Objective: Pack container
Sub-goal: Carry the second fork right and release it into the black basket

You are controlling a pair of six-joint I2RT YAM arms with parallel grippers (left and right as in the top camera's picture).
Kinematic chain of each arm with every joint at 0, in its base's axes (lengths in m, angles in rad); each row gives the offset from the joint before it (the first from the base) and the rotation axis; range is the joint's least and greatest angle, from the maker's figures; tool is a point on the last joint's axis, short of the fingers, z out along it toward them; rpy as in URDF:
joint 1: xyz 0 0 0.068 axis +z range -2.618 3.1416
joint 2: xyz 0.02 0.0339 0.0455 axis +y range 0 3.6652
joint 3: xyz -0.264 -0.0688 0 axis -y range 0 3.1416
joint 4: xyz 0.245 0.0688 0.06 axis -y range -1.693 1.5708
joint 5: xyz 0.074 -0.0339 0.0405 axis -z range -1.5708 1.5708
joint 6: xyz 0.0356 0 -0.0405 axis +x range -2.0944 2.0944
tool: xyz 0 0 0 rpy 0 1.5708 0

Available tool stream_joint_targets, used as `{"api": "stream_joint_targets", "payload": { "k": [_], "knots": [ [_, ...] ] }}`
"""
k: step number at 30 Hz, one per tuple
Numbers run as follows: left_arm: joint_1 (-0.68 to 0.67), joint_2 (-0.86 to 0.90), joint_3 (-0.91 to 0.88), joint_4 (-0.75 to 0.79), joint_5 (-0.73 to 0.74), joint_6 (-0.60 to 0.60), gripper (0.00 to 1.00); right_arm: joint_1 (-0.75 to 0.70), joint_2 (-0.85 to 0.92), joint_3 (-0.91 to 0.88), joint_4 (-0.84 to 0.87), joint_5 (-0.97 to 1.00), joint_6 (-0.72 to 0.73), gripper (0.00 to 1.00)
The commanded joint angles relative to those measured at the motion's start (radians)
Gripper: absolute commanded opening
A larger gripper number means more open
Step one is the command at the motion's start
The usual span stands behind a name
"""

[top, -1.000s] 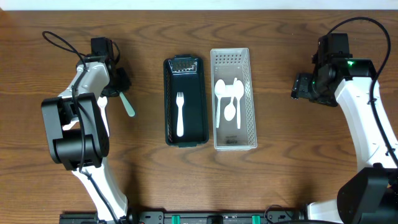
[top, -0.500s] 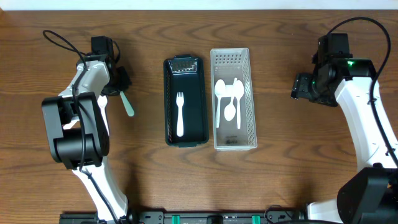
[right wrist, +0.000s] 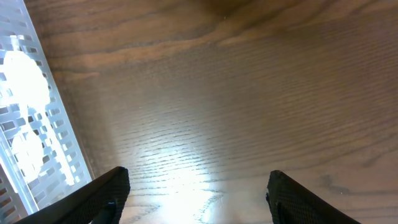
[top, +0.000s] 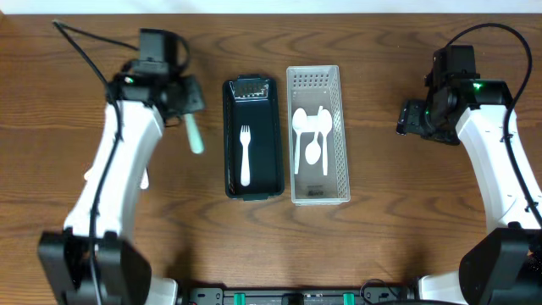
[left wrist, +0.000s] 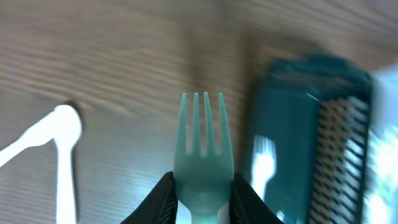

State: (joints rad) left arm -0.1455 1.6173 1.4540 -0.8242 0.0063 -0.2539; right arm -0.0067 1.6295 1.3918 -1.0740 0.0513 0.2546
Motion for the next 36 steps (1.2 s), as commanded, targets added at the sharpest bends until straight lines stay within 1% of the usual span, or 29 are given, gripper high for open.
{"api": "stream_joint_targets", "payload": {
  "k": [1,6,12,19,20,21,22,24,26,27,29,32,34,36],
  "knots": [
    [-0.103,-0.003,0.005,-0.035,0.005,0.01,0.06,0.01,0.005,-0.002,-0.002,-0.003,-0.01,0.75],
    [-0.218,0.044,-0.036,-0.043,0.006,0.008,0.06,0.01,0.005,-0.002,-0.016,-0.003,-0.01,0.75],
    [-0.314,0.134,-0.055,-0.05,0.005,0.006,0.06,0.01,0.005,-0.002,-0.026,-0.003,-0.01,0.75],
    [-0.329,0.207,-0.055,-0.046,0.005,0.006,0.07,0.01,0.005,-0.002,-0.045,-0.003,-0.033,0.75],
    [-0.329,0.212,-0.055,-0.045,0.005,0.006,0.14,0.01,0.005,-0.002,-0.047,-0.003,-0.033,0.75],
    [-0.329,0.212,-0.055,-0.042,0.005,0.006,0.16,0.01,0.005,-0.002,-0.048,-0.003,-0.036,0.75],
    [-0.328,0.212,-0.055,-0.038,0.003,0.008,0.26,0.01,0.005,-0.002,-0.049,-0.003,-0.036,0.75],
    [-0.324,0.212,-0.055,-0.027,0.0,0.024,0.33,0.01,0.005,-0.002,-0.049,-0.003,-0.036,0.75],
    [-0.315,0.212,-0.05,-0.027,0.0,0.037,0.44,0.01,0.005,-0.002,-0.049,-0.003,-0.036,0.75],
    [-0.311,0.211,-0.047,-0.028,0.001,0.037,0.48,0.01,0.005,-0.002,-0.049,-0.003,-0.036,0.75],
    [-0.301,0.204,-0.039,-0.031,0.001,0.056,0.55,0.01,0.005,-0.002,-0.048,-0.003,-0.042,0.75],
    [-0.277,0.177,-0.011,-0.055,0.0,0.09,0.56,0.01,0.005,-0.002,-0.045,-0.003,-0.051,0.75],
    [-0.254,0.145,0.007,-0.077,-0.012,0.101,0.64,0.01,0.005,-0.002,-0.042,-0.003,-0.051,0.75],
    [-0.213,0.091,0.019,-0.106,-0.055,0.147,0.73,0.01,0.005,-0.002,-0.037,-0.003,-0.052,0.76]
  ]
}}
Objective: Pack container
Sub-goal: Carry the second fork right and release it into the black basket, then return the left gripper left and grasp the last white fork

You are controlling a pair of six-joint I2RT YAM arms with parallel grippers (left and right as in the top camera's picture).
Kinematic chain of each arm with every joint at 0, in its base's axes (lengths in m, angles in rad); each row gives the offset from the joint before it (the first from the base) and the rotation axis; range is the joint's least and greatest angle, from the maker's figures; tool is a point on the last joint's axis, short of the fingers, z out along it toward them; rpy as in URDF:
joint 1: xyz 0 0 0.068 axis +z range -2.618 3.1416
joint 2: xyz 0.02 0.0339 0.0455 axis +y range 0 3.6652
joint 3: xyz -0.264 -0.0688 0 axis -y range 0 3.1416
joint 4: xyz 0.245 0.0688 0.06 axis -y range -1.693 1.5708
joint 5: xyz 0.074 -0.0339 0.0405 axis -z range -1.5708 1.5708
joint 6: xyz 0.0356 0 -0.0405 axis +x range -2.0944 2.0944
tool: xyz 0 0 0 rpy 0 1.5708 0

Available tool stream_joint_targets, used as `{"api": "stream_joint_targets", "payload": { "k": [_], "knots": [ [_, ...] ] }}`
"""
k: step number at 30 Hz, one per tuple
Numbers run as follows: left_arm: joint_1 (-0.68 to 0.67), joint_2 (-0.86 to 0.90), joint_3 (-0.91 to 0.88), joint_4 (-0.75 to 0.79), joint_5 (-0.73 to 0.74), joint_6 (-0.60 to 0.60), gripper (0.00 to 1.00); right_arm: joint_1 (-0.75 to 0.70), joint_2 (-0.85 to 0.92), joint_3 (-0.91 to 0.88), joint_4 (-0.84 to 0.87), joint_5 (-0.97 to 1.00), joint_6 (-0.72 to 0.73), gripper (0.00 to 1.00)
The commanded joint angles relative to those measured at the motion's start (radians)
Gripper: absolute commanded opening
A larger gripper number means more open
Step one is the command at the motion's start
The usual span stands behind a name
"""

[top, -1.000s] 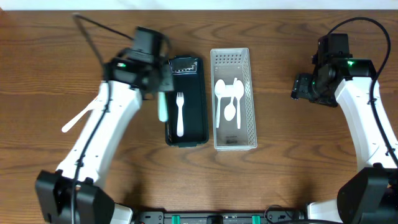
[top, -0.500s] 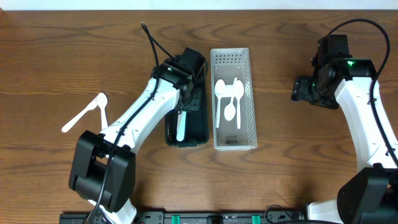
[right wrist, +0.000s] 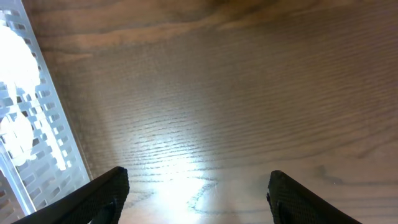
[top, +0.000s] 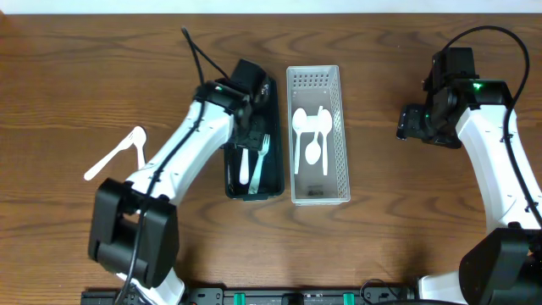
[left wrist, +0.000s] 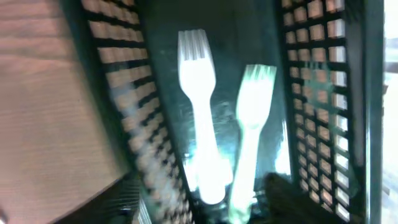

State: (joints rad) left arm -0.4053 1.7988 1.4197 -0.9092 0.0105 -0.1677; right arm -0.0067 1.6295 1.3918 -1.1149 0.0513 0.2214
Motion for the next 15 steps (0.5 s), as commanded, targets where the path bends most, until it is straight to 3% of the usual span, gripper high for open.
{"api": "stream_joint_targets", "payload": {
  "k": [1,4,10,15],
  "knots": [
    [0.073,-0.121,0.053,-0.03,-0.085,0.067,0.75,0.01,0.005,-0.002,0.005,-0.003,-0.021,0.76],
    [0.172,-0.2,0.053,-0.055,-0.128,0.091,0.77,0.01,0.005,-0.002,0.008,-0.003,-0.03,0.76],
    [0.48,-0.261,0.053,-0.068,-0.122,0.283,0.78,0.01,0.005,-0.002,0.008,-0.003,-0.036,0.76],
    [0.704,-0.172,0.053,0.001,0.019,0.488,0.78,0.01,0.005,-0.002,0.008,-0.003,-0.035,0.77]
  ]
}}
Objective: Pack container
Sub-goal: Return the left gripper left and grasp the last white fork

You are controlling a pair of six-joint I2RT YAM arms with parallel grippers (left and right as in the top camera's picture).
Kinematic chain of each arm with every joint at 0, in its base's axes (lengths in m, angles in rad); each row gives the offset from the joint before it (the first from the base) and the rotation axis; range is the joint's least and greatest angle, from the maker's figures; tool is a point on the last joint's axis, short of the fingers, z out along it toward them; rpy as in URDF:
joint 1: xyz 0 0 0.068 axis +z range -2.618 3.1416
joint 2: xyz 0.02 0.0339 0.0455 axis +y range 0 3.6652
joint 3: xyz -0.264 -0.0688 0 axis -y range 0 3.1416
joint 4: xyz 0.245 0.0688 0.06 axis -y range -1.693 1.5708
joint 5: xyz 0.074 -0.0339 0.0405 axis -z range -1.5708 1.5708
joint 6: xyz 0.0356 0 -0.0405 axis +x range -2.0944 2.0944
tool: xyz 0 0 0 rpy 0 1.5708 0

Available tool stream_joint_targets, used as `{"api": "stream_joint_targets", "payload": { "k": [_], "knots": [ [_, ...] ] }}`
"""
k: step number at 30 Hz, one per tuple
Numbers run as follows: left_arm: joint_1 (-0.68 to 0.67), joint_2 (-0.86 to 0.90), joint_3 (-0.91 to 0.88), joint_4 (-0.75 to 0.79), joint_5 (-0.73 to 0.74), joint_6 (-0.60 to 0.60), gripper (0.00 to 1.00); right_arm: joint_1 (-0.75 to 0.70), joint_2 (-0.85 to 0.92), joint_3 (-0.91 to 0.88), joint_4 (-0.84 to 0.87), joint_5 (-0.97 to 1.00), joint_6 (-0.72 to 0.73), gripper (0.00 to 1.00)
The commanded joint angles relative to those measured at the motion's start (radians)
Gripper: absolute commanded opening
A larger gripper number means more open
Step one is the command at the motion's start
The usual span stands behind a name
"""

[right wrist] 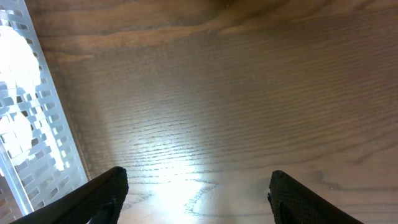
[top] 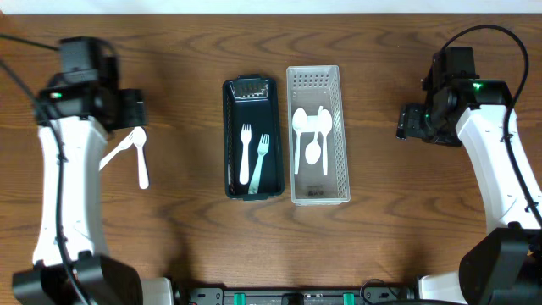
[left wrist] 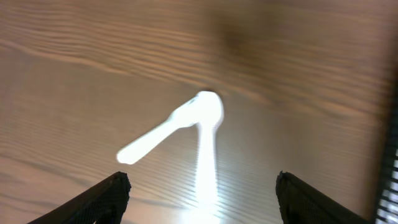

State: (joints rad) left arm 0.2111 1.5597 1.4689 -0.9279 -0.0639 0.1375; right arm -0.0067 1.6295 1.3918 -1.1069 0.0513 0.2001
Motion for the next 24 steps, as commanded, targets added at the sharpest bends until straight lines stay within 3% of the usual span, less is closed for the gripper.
{"api": "stream_joint_targets", "payload": {
  "k": [1,5,11,24],
  "knots": [
    [0.111,0.086,0.003,0.031,0.103,0.21,0.78,0.01,0.005,-0.002,0.0,-0.003,-0.014,0.77],
    [0.201,0.198,0.003,0.099,0.102,0.257,0.79,0.01,0.005,-0.002,-0.001,-0.003,-0.014,0.77],
    [0.248,0.332,0.003,0.111,0.102,0.385,0.9,0.01,0.005,-0.002,-0.002,-0.003,-0.014,0.77],
    [0.254,0.455,0.003,0.111,0.103,0.646,0.92,0.01,0.005,-0.002,-0.013,-0.003,-0.014,0.79]
  ]
}}
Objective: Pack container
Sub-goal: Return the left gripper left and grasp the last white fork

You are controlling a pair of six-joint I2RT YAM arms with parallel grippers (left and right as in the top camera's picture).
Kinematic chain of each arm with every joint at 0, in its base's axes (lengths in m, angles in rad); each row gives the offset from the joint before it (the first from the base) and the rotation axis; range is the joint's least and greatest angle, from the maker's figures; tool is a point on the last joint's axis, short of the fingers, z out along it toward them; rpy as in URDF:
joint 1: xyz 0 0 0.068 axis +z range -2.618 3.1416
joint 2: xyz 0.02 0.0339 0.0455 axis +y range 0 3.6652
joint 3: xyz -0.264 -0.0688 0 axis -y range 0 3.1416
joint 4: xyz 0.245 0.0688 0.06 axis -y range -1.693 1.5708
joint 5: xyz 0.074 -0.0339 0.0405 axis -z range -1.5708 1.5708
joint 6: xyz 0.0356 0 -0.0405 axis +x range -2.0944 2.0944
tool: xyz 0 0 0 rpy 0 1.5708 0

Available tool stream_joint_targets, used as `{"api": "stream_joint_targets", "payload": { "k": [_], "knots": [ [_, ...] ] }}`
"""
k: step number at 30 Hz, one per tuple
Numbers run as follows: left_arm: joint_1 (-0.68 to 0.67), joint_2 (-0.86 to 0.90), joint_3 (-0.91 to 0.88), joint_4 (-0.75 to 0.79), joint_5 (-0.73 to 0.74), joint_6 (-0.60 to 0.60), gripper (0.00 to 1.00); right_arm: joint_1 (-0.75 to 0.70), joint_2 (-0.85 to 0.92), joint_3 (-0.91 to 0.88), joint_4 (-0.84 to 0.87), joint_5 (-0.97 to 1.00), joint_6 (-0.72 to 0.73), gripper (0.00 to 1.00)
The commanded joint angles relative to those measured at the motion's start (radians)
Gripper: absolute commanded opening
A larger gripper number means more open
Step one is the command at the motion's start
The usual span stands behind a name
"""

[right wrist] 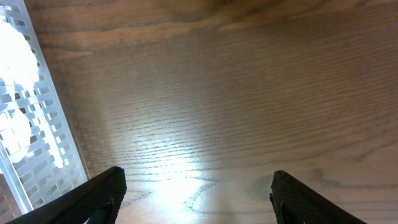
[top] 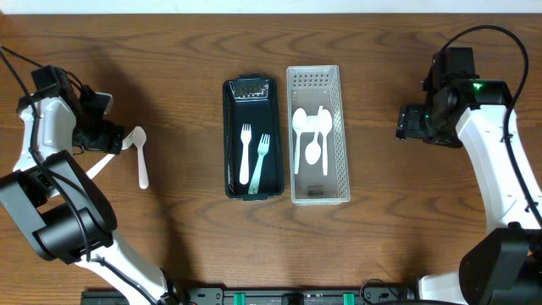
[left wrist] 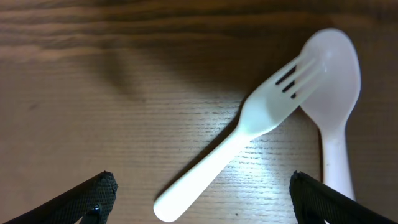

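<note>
A white fork (left wrist: 249, 134) and a white spoon (left wrist: 333, 93) lie crossed on the table at the far left, the fork's tines resting on the spoon's bowl. My left gripper (left wrist: 205, 202) hovers open just above the fork's handle, one finger on each side. The dark basket (top: 229, 144) holds a white fork (top: 245, 157) and a pale green fork (top: 259, 161). The white basket (top: 343, 144) holds three white spoons (top: 312, 140). My right gripper (right wrist: 196, 199) stands open and empty over bare wood, right of the white basket.
Both baskets sit side by side at the table's middle. The white basket's perforated wall (right wrist: 31, 124) shows at the left edge of the right wrist view. Cables trail from the left arm (top: 51, 102) near the table's left edge.
My left gripper has moved down and to the left, from above the spoon and fork to close over the fork's handle. It stays open. The right arm has not moved.
My left gripper was shut on the pale green fork, left of the dark basket with one white fork inside. Then it was open over that basket, the green fork lying beside the white one. Then it hung open above the loose fork and spoon, now closer.
</note>
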State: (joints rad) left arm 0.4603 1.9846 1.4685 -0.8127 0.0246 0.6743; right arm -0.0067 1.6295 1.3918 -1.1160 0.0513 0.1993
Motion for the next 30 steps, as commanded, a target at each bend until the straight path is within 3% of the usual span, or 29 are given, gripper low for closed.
{"api": "stream_joint_targets", "payload": {
  "k": [1,12,30],
  "knots": [
    [0.005,0.039,0.003,-0.006,0.015,0.131,0.92,0.01,0.005,-0.002,-0.003,-0.003,-0.013,0.79],
    [0.005,0.116,0.003,0.005,0.021,0.297,0.92,0.01,0.005,-0.002,-0.004,-0.003,-0.013,0.8],
    [0.005,0.182,0.002,0.037,0.021,0.32,0.92,0.01,0.005,-0.002,-0.01,-0.003,0.006,0.82]
  ]
}}
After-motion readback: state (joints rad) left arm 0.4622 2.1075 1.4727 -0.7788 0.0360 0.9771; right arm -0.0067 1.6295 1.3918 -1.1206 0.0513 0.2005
